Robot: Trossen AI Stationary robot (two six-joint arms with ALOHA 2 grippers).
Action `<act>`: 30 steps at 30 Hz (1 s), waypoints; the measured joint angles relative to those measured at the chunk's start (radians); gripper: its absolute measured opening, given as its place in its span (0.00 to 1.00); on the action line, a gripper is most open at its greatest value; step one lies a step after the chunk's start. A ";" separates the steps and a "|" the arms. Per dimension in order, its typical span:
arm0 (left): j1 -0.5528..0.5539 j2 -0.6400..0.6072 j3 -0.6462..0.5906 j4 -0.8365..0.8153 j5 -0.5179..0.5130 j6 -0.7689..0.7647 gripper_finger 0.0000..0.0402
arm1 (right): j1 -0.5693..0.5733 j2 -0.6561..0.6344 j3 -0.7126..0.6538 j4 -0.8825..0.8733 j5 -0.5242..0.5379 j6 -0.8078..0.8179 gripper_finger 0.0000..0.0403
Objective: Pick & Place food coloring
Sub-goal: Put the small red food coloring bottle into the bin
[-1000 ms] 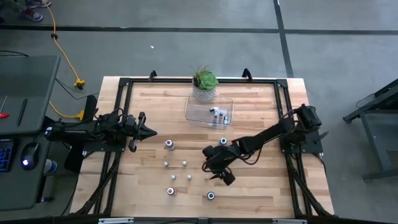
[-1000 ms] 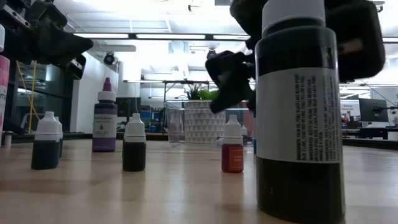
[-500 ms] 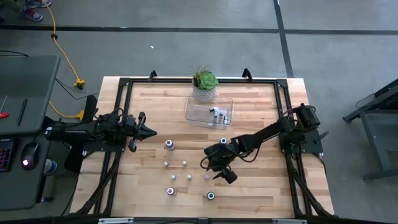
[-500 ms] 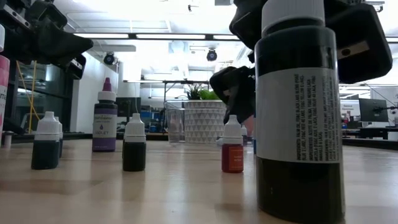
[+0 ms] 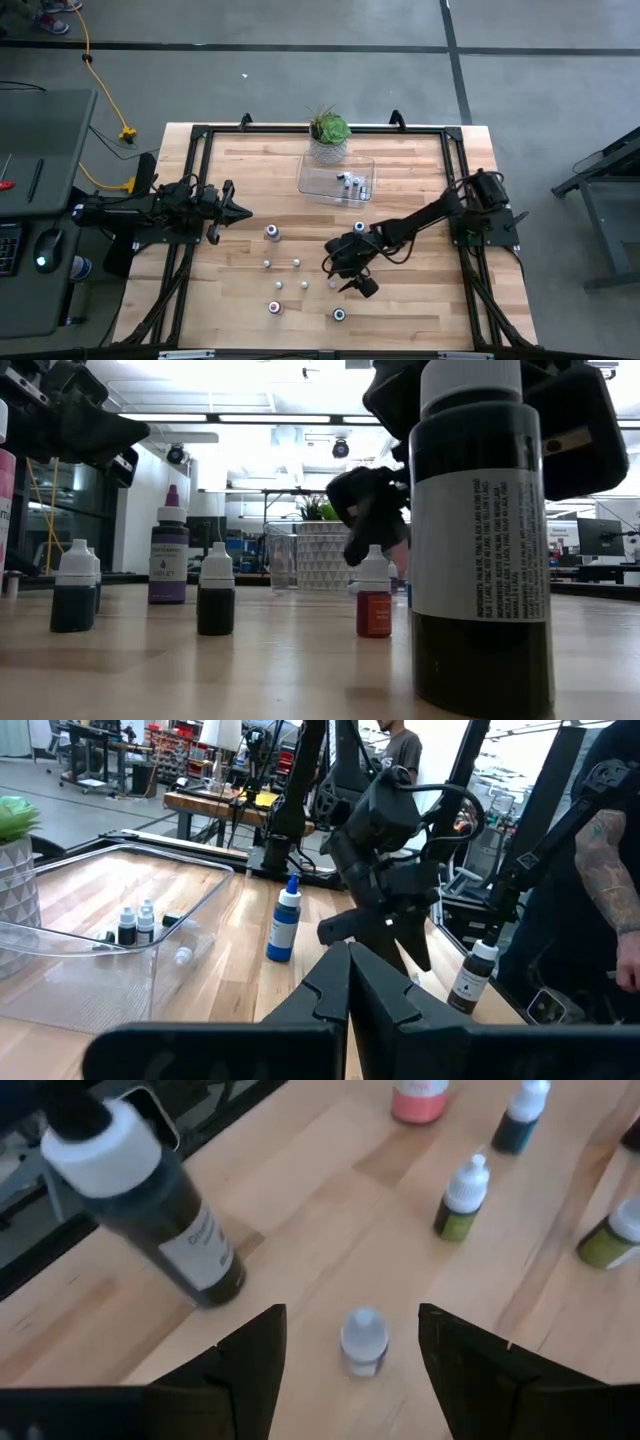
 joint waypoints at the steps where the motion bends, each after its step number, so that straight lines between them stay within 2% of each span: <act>1: 0.000 0.000 0.000 0.000 0.000 0.000 0.00 | 0.001 0.002 0.001 0.009 0.000 0.001 0.54; 15: 0.000 0.000 0.000 0.000 0.000 0.000 0.00 | 0.003 0.038 0.001 0.040 0.000 0.029 0.51; 30: 0.000 0.000 0.000 0.000 0.000 0.000 0.00 | 0.007 0.053 0.000 0.054 0.021 0.026 0.30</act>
